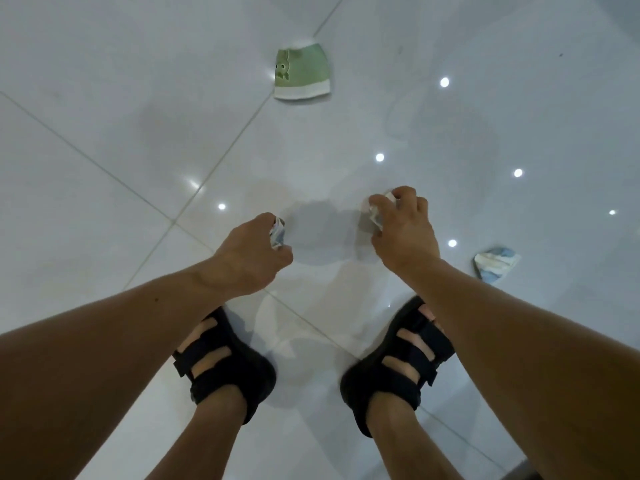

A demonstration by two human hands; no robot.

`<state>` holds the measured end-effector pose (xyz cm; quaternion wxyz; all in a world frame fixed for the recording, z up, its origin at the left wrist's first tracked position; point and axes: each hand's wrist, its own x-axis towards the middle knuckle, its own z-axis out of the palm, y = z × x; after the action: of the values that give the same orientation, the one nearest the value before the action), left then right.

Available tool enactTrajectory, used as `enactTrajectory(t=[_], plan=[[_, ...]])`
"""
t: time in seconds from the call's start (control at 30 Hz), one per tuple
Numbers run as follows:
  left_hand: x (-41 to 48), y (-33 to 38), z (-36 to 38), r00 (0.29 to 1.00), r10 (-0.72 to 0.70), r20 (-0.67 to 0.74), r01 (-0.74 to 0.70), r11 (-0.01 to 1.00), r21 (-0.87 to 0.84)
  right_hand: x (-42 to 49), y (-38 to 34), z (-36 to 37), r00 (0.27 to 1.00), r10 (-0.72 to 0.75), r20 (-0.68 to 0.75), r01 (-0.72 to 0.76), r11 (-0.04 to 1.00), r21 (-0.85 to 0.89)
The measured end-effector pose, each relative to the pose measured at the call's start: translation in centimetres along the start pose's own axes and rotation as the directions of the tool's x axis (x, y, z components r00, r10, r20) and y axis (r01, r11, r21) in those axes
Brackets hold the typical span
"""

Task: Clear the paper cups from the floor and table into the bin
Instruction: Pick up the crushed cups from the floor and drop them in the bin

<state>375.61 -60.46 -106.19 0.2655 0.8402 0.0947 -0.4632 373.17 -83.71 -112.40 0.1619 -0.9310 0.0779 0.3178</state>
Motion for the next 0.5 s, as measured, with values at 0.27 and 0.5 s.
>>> enactTrajectory(t=[0.27,0.5], plan=[[-3.0,2.7,-4.9,0.995,0.096,-0.029,-0.094,0.995,0.041,-4.7,-5.2,-5.1,0.988,-0.151,0.038,0.148,0.987,0.06],[-12.8,10.2,-17.3,0.968,0.207,-0.143,-0.198,0.978,0.069,-10.6,-14.5,-19.5,0.952,-0.305,0.022,0.303,0.952,0.046]])
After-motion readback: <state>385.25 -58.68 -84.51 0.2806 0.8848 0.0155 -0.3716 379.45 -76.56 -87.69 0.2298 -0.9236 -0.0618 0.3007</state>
